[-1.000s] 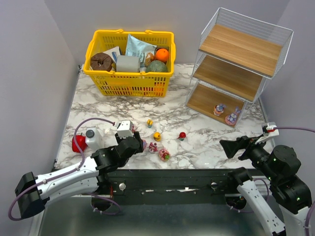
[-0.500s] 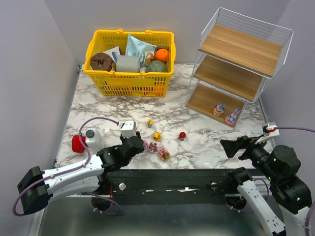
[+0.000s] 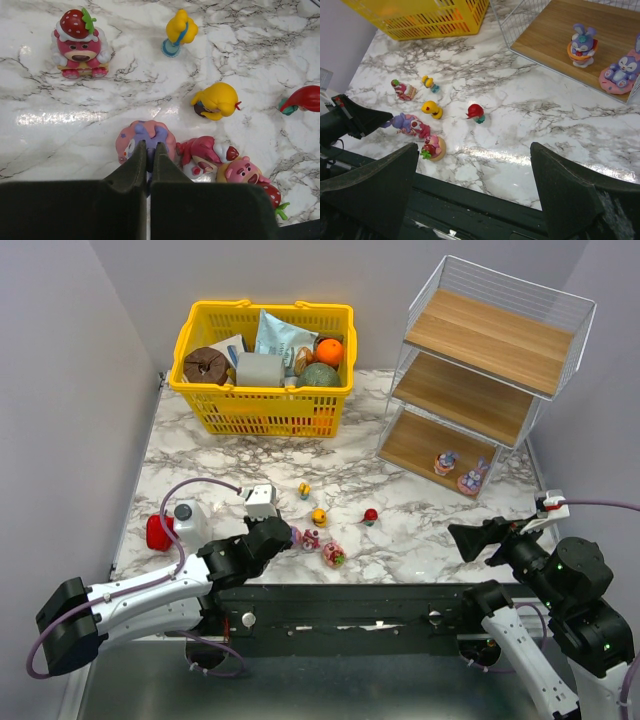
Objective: Place and organize the plastic toys onto the shelf
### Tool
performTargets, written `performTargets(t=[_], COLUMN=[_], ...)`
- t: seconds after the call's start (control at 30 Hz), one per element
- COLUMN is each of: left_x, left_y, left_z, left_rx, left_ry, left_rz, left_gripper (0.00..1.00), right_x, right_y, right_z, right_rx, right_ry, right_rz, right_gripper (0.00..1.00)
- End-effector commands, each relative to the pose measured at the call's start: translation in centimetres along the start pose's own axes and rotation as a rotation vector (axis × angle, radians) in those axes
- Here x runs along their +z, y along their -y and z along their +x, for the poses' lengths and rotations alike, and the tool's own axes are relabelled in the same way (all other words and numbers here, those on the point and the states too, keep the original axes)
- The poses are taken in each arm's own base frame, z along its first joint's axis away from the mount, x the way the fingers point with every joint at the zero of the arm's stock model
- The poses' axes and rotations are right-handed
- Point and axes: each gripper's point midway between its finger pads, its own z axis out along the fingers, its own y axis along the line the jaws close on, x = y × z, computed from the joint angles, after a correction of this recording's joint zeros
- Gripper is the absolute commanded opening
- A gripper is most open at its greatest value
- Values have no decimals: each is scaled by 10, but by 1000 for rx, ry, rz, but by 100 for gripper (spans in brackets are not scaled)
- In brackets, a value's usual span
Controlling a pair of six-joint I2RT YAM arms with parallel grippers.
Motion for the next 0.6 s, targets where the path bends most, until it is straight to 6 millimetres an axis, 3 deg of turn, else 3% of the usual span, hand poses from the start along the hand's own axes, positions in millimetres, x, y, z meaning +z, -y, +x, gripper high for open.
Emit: performTargets(t=[0.0,0.17,0.27,0.4,0.57], left_x=[-1,-9,-18,-25,-17], left_y=[-2,5,22,57,104], left_z=[-15,-37,-64,-96,-113], left_rx=[-19,-19,-43,-91,-162], left_ry=[53,77,122,165,169], left_rz=[-36,-50,-10,88,175], left_gripper=[0,0,0,0,0], right_x=[-6,-7,-8,-9,-9], right_y=[3,3,3,2,2], right_z=[-6,-7,-7,-7,-8], right_rx=[-20,-20,-20,-16,-11], right_ry=[34,38,41,45,46], right_rz=[16,14,14,11,10], right_gripper=[100,100,99,100,100])
